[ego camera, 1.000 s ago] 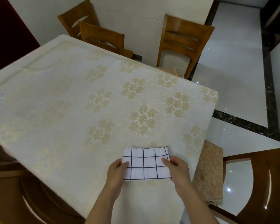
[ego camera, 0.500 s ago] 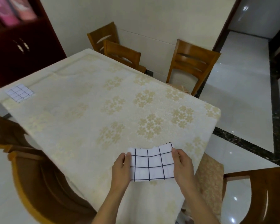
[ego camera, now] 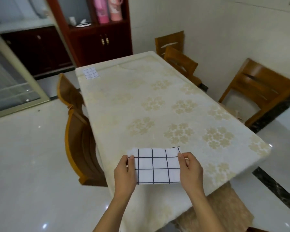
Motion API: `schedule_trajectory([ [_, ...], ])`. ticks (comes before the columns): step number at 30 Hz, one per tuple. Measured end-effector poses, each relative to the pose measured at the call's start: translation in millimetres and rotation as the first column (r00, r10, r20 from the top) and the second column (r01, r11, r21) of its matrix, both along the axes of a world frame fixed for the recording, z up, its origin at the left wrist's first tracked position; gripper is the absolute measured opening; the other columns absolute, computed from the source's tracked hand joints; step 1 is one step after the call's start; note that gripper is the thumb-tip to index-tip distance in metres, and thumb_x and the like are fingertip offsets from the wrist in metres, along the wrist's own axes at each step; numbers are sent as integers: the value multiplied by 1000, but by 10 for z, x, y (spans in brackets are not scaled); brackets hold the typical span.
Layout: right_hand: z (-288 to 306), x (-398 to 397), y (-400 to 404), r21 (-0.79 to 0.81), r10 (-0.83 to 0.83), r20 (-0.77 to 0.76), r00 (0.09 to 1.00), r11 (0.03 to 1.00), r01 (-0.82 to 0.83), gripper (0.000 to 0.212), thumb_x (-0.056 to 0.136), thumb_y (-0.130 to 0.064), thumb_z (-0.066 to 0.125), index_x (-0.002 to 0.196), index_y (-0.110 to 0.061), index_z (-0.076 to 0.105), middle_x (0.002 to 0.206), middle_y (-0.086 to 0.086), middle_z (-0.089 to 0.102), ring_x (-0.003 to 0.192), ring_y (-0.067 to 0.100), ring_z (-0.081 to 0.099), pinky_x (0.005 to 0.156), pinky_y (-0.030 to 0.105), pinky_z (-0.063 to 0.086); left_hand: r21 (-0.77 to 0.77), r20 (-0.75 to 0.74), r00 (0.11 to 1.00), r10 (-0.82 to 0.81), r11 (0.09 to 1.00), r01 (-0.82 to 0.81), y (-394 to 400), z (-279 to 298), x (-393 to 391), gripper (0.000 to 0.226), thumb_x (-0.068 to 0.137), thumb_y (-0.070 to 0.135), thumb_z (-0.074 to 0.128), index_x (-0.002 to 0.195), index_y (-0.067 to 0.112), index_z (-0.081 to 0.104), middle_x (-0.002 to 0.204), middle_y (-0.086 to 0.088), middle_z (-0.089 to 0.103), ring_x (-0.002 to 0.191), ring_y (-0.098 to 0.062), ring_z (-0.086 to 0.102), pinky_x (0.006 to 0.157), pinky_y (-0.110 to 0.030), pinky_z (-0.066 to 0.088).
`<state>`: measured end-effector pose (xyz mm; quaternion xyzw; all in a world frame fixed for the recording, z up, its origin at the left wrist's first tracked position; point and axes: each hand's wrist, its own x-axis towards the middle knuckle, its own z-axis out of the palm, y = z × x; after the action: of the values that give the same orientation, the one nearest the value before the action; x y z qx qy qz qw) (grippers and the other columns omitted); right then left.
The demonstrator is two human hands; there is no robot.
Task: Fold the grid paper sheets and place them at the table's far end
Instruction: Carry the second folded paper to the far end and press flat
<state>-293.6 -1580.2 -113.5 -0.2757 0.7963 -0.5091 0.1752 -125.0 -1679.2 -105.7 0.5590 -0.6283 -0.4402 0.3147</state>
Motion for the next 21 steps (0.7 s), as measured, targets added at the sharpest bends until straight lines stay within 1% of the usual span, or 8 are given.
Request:
schedule_trajectory([
  [2, 25, 16, 22, -5, 77, -1, 997, 997, -77, 25, 100, -31, 53, 80, -17, 57, 50, -7, 35, 46, 8, 30, 49, 30, 27, -2, -10, 997, 79, 997, -79, 172, 17, 104, 32, 103, 26, 45, 73, 15, 49, 66, 0, 53, 62, -13, 49, 54, -21, 36],
  [5, 71, 142, 5, -4, 194, -7, 981, 981, -194, 24, 100, -32, 52, 80, -18, 57, 46, -8, 36, 45, 9, 30, 49, 28, 26, -1, -44, 979, 201, 980, -201, 414, 56, 302, 27, 103, 26, 45, 82, 13, 55, 75, -3, 59, 70, -15, 56, 58, -23, 42],
  [9, 100, 475, -72, -21, 359, 16, 933, 933, -358, 24, 100, -31, 52, 80, -19, 56, 46, -11, 43, 44, 9, 34, 47, 24, 26, 5, -49, 923, 381, 925, -381, 670, 169, 666, 23, 103, 25, 44, 94, 10, 59, 81, -1, 62, 74, -12, 59, 56, -8, 45],
  [11, 121, 679, -144, -30, 433, 32, 901, 901, -432, 22, 100, -29, 53, 81, -18, 57, 48, -15, 49, 45, 8, 39, 46, 22, 29, -3, -45, 891, 451, 892, -452, 766, 207, 892, 22, 103, 26, 44, 96, 11, 59, 83, 2, 62, 75, -11, 60, 56, -6, 45],
  [14, 161, 1034, -257, -32, 525, 25, 851, 851, -524, 20, 99, -28, 54, 84, -17, 60, 54, -10, 58, 54, 10, 51, 50, 20, 35, -27, -63, 830, 554, 831, -556, 903, 249, 1248, 23, 103, 26, 44, 89, 14, 58, 79, 1, 61, 72, -11, 59, 54, -9, 44],
  [16, 193, 1303, -308, -28, 588, 18, 808, 808, -588, 20, 99, -28, 54, 84, -16, 60, 65, -2, 64, 66, 18, 59, 56, 29, 42, -26, -77, 777, 625, 778, -628, 1002, 300, 1480, 26, 103, 24, 45, 79, 18, 53, 72, 4, 56, 64, -8, 55, 51, -9, 42],
  [19, 217, 1698, -349, -32, 671, 12, 742, 742, -670, 22, 100, -28, 54, 83, -16, 59, 70, 7, 65, 72, 23, 60, 60, 34, 46, -38, -89, 701, 708, 700, -713, 1154, 318, 1829, 35, 103, 22, 47, 68, 23, 43, 62, 9, 44, 51, 0, 45, 48, -10, 36],
  [21, 205, 1954, -358, -33, 713, 5, 701, 701, -713, 22, 99, -30, 53, 82, -19, 58, 71, 10, 65, 72, 25, 60, 62, 37, 49, -38, -81, 657, 749, 657, -753, 1250, 282, 2066, 37, 102, 23, 47, 67, 19, 39, 61, 7, 40, 49, -2, 38, 47, -13, 33],
])
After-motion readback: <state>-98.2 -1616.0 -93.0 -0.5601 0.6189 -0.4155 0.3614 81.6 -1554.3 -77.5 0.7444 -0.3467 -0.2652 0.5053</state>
